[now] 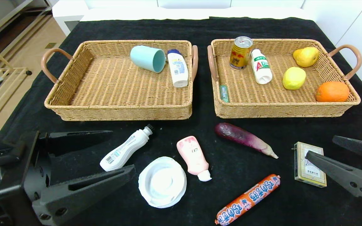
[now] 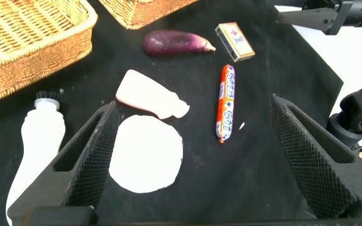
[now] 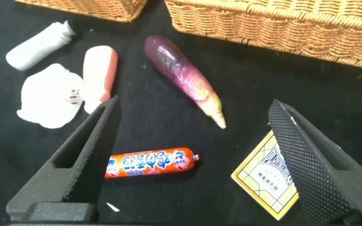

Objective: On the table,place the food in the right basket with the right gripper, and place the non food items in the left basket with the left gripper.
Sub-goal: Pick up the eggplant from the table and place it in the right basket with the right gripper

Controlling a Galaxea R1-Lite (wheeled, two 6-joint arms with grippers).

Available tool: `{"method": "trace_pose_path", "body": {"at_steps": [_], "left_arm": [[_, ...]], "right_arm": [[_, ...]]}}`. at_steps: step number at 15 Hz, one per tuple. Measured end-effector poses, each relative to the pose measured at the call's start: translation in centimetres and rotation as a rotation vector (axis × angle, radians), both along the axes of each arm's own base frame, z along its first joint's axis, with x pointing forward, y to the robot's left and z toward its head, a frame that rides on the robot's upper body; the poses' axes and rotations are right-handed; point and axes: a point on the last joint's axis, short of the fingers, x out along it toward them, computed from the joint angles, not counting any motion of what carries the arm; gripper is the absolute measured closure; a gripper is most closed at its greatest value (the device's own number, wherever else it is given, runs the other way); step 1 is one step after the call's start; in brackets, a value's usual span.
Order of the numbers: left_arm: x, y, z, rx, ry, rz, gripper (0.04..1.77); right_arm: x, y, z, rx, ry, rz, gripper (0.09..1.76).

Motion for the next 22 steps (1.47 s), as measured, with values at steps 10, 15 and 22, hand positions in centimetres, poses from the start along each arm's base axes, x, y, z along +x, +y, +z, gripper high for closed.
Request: {"method": "trace_pose_path", "body": {"at_steps": [10,15,22], "left_arm": [[0.4,0.1,-0.8,-0.021,-0.033,0.062,0.09],[0.1,0.4,-0.5,-0.028,-0.05,0.094,0.09],[-0.1,0.2,-0.6,-0.023,-0.044,0.085,0.09]], "right_arm": [[0.3,-0.1,0.5,-0.018,-0.013,-0.113,0.14],[0.8,-0.2,0.9,-0.102,0.094,-0.235,0.14],[3.9,4.0,0.8,-0.201,0.149,-0.11,0.14]]}}
